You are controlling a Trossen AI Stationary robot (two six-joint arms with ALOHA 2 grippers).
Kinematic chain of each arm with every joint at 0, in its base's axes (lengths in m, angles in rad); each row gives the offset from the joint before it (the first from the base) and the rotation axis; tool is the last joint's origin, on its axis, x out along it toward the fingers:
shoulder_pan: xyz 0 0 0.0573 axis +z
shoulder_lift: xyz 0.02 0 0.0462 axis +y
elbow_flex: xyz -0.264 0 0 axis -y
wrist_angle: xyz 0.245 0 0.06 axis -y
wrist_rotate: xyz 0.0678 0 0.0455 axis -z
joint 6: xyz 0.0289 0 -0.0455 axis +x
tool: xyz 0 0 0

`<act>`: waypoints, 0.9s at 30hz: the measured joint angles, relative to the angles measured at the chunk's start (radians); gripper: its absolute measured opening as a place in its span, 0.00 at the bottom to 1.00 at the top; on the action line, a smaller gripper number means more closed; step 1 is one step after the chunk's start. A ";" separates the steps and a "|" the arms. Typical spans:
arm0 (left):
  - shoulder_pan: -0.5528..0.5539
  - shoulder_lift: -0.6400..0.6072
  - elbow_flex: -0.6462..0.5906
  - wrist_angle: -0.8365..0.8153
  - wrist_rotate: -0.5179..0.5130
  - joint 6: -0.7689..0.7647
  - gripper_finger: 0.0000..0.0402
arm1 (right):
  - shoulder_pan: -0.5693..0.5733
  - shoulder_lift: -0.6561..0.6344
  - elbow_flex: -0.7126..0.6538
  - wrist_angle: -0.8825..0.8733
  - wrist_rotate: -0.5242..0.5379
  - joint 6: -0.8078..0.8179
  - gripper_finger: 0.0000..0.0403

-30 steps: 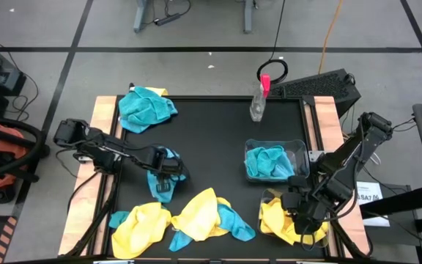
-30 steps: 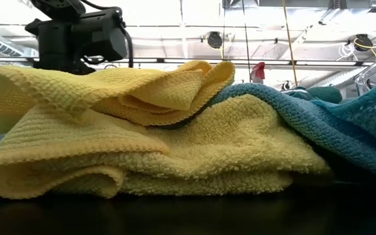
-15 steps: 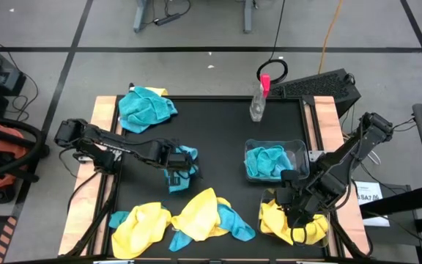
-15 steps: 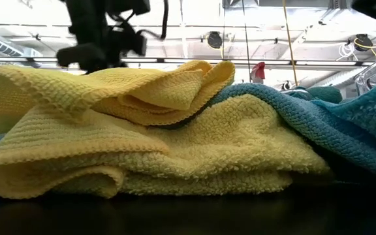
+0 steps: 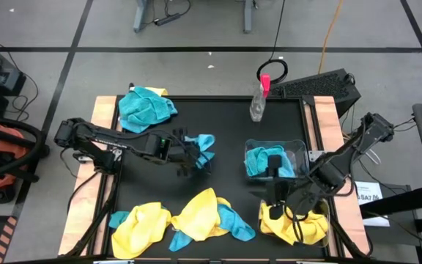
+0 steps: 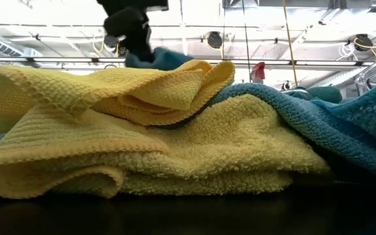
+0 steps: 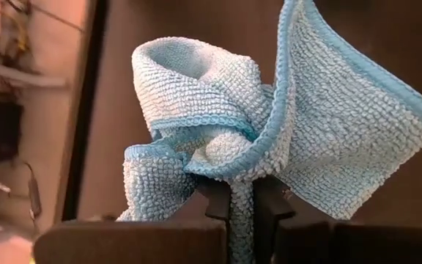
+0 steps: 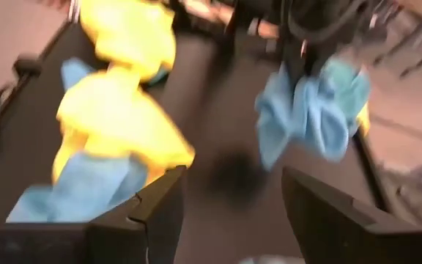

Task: Sort microfiber towel by color & place in baskets
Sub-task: Put the blue towel into the top transparent bin

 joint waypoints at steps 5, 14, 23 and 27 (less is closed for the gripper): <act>-0.001 0.000 0.018 0.122 -0.009 0.067 0.04 | -0.065 0.002 0.000 0.196 -0.004 -0.167 0.53; -0.014 0.000 0.020 0.297 -0.004 0.153 0.04 | -0.176 0.007 0.000 0.309 -0.100 -0.260 0.54; -0.027 -0.001 0.020 0.414 0.024 0.216 0.04 | -0.247 0.094 0.000 0.334 -0.116 -0.299 0.72; -0.027 -0.001 0.020 0.435 0.069 0.224 0.04 | -0.282 0.134 0.000 0.336 -0.114 -0.299 0.82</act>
